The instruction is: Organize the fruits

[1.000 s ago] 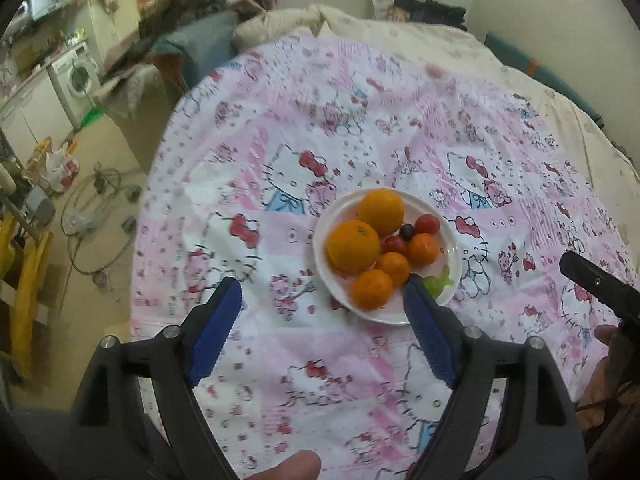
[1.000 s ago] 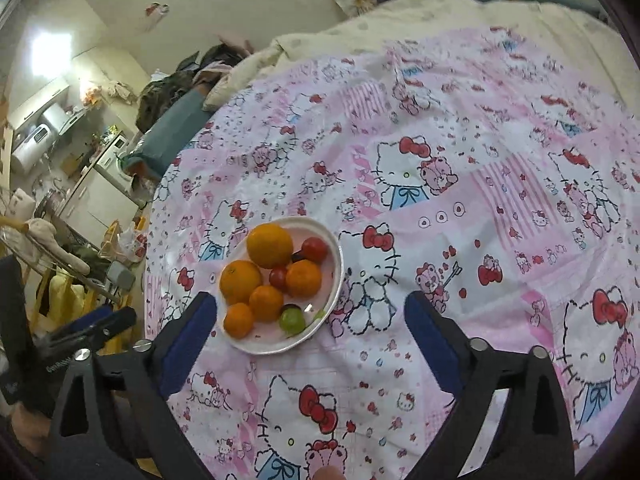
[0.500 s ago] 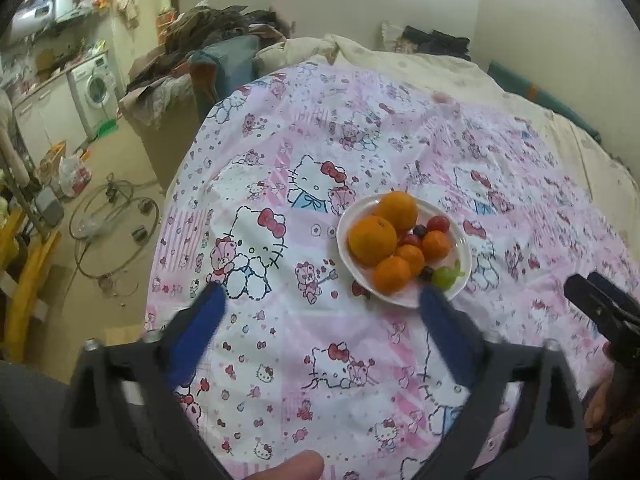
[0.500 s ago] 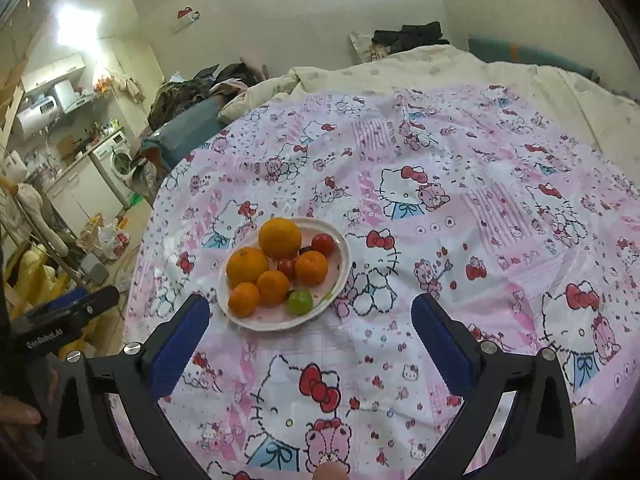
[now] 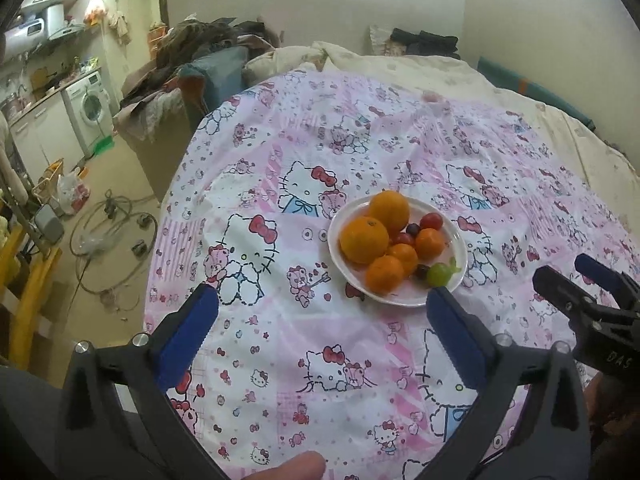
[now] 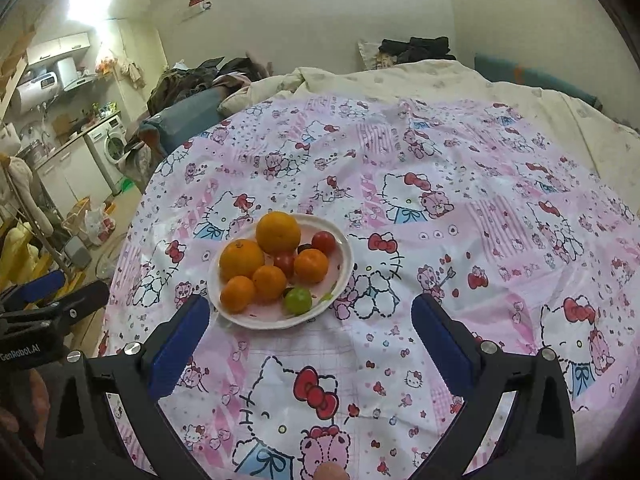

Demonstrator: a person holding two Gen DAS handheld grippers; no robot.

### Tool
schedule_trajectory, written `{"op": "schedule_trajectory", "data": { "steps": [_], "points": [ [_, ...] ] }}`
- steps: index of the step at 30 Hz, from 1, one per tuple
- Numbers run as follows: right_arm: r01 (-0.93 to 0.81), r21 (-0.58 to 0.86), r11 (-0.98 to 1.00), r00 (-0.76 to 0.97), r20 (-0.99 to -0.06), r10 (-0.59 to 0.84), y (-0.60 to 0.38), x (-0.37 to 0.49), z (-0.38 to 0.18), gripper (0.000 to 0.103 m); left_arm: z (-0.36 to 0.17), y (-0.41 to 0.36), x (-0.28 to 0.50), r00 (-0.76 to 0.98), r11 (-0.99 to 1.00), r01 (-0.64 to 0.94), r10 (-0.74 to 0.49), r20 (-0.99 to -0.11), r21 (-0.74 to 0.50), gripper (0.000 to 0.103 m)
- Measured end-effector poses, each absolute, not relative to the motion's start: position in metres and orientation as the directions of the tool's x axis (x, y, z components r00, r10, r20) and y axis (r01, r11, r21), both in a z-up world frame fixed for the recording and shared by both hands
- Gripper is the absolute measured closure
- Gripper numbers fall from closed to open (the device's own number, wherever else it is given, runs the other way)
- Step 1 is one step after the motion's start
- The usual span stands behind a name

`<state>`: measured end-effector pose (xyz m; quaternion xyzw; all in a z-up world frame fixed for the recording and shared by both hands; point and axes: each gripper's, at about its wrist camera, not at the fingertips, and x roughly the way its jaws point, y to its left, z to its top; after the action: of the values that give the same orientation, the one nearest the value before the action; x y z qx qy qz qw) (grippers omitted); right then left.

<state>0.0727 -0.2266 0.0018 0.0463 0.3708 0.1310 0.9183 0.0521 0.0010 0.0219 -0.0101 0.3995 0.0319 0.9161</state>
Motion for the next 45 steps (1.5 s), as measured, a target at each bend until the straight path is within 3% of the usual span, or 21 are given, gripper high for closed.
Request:
{"op": "schedule_trajectory", "data": {
  "steps": [45],
  "points": [
    [-0.164,0.190,0.968,0.690,-0.679,0.250,-0.236,0.076,0.002,0.000,0.023,0.003,0.053,0.677,0.997,-0.073,0.044,-0.735,-0.007,0.000]
  ]
}}
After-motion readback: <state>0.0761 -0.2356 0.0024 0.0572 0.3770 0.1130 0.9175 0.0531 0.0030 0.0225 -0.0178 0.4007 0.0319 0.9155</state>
